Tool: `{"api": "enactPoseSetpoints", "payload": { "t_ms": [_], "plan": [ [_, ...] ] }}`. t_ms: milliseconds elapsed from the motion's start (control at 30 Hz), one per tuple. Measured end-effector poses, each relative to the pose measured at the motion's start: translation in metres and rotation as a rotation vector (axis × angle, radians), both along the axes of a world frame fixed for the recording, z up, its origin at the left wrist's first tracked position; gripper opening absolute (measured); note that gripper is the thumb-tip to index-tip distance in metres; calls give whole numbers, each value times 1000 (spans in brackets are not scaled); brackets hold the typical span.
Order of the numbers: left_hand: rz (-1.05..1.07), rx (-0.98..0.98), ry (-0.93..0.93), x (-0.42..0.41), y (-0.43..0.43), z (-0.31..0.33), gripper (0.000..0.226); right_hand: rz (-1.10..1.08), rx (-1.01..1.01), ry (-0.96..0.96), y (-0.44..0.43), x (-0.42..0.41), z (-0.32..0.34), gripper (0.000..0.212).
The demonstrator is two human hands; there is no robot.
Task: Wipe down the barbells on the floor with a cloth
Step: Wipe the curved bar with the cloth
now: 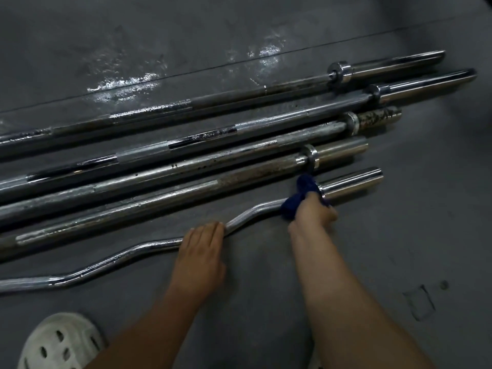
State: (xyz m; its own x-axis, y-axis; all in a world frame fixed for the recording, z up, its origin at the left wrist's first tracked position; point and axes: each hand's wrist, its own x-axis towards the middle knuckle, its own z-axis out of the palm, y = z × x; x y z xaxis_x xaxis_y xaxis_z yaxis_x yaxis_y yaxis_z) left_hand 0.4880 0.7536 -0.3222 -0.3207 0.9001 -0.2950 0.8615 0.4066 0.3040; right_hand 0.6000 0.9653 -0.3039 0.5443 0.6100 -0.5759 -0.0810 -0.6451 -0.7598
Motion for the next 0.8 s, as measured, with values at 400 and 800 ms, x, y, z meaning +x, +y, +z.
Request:
{"api": "enactPoseSetpoints", "payload": {
  "t_ms": [400,800],
  "plan": [
    [42,-24,-7,-6,-12,10,75,1228,421,-831,-58,-10,-21,23],
    [126,-129,36,-24,-61,26,82,1635,461,-714,-93,-27,-24,38]
  ]
}}
